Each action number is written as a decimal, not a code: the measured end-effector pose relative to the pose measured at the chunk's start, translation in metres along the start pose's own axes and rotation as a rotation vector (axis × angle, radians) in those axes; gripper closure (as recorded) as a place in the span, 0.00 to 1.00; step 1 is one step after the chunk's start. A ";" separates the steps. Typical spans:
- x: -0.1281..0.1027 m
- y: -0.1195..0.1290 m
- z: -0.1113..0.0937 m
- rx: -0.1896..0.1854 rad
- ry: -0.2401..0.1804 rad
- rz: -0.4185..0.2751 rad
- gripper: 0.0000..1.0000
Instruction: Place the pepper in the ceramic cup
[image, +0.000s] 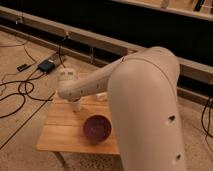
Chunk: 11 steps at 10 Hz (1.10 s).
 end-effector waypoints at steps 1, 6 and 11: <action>0.001 0.001 0.000 0.001 -0.001 0.004 0.26; -0.003 0.005 -0.005 0.006 -0.008 0.008 0.20; -0.020 0.008 -0.031 0.032 -0.030 -0.001 0.20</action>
